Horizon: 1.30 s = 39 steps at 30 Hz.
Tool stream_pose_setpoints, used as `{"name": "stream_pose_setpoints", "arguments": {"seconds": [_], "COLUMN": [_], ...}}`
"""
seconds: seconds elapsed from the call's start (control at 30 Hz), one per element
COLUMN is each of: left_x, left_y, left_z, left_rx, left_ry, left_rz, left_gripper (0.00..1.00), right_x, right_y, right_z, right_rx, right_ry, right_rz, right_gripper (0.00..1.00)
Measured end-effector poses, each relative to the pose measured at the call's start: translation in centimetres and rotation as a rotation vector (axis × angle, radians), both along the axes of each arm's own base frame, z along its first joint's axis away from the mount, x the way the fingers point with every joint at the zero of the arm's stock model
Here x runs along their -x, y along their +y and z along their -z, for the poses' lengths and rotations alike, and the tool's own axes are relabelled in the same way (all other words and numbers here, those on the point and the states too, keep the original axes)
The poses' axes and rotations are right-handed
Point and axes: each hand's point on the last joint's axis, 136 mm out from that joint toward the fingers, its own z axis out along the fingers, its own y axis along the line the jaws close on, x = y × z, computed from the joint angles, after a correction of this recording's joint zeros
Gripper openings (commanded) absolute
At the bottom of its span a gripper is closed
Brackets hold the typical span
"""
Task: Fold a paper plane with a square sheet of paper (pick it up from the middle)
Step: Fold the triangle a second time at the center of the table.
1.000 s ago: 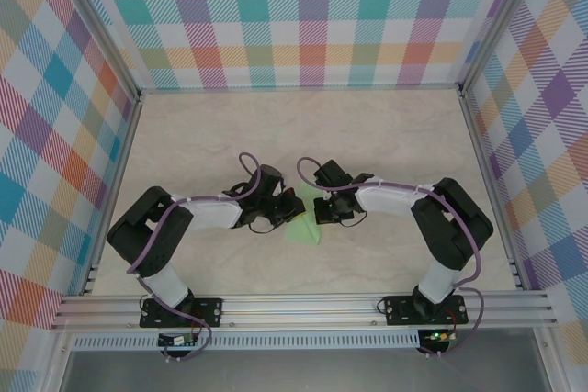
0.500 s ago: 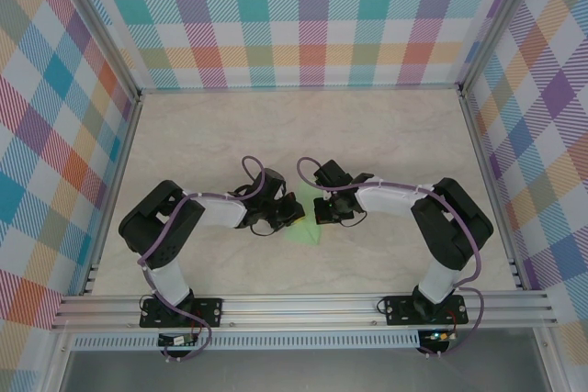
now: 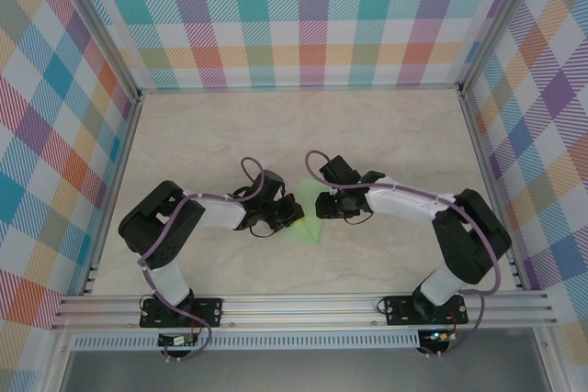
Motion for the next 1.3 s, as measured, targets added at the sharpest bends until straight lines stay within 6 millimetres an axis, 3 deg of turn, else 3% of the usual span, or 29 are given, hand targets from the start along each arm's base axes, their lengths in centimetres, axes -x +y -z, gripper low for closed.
{"name": "stream_pose_setpoints", "arguments": {"seconds": [0.13, 0.2, 0.33, 0.6, 1.3], "left_x": [0.0, 0.0, 0.0, 0.0, 0.0], "left_y": [0.0, 0.0, 0.0, 0.0, 0.0], "left_z": [0.0, 0.0, 0.0, 0.0, 0.0], "left_rx": [0.0, 0.0, 0.0, 0.0, -0.001], "left_ry": [0.0, 0.0, 0.0, 0.0, -0.002], "left_rz": [0.0, 0.0, 0.0, 0.0, 0.003], "left_gripper": [0.0, 0.0, 0.0, 0.0, 0.0], "right_x": [0.3, 0.8, 2.6, 4.5, 4.8], "right_y": [0.8, 1.8, 3.7, 6.3, 5.5], "right_z": [-3.1, -3.1, -1.5, 1.6, 4.8], "right_rx": [-0.111, -0.177, -0.271, -0.306, -0.22], "right_ry": [-0.043, -0.012, 0.098, 0.24, 0.291], "right_rz": [0.005, -0.003, -0.012, -0.015, 0.015], "right_gripper": [0.26, 0.14, 0.07, 0.04, 0.05]}}
